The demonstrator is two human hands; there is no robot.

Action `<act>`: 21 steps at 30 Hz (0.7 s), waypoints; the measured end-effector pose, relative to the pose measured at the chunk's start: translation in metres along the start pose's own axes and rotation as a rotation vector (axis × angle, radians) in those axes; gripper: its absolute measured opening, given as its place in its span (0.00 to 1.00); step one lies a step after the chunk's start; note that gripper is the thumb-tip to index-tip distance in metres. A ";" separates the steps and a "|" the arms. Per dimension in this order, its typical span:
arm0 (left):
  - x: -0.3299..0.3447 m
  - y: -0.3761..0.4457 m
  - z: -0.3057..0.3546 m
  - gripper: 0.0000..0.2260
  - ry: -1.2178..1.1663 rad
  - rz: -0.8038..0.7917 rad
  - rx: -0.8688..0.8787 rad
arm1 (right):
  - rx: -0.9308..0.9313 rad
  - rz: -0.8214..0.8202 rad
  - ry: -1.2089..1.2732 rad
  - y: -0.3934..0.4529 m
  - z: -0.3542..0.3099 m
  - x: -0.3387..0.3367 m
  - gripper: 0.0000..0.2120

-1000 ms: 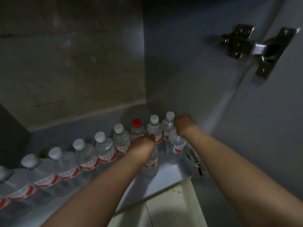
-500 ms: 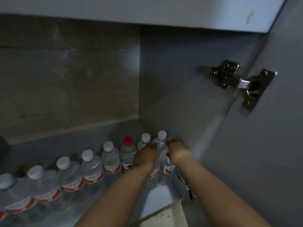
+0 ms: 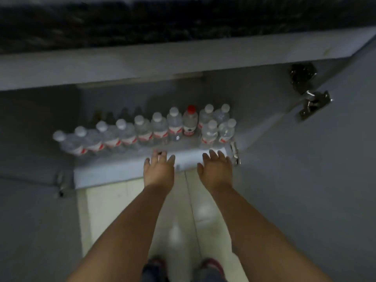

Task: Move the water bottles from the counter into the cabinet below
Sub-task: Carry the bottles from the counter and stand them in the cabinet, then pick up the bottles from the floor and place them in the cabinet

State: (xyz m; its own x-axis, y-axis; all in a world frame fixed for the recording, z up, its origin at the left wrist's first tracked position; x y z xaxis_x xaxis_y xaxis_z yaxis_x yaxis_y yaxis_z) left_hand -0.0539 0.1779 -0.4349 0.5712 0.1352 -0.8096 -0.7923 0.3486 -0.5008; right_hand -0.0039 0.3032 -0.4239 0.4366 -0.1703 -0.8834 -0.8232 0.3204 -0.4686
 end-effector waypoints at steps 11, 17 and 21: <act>0.021 -0.286 -0.093 0.22 -0.361 0.055 -0.617 | -0.533 -0.243 -0.394 -0.200 -0.110 -0.004 0.26; 0.104 -0.456 -0.128 0.22 -0.674 0.126 -0.995 | -0.919 -0.252 -0.669 -0.327 -0.177 0.056 0.26; 0.191 -0.565 -0.130 0.22 -0.875 0.155 -1.235 | -1.179 -0.270 -0.840 -0.427 -0.205 0.127 0.25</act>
State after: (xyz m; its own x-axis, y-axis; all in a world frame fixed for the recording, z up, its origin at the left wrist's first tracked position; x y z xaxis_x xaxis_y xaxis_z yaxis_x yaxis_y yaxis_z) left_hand 0.4751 -0.1136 -0.3465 0.0600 0.7416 -0.6681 -0.2784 -0.6303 -0.7247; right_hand 0.3284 -0.0461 -0.3361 0.3599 0.6107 -0.7053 -0.3177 -0.6306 -0.7081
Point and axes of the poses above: each hand's wrist, its own y-axis towards the middle knuckle, its own x-axis out of the palm, z = x × y, the point moved 5 cm from there along y, towards the middle knuckle, and after that the axes turned 12 degrees about -y, right-handed, at the moved point
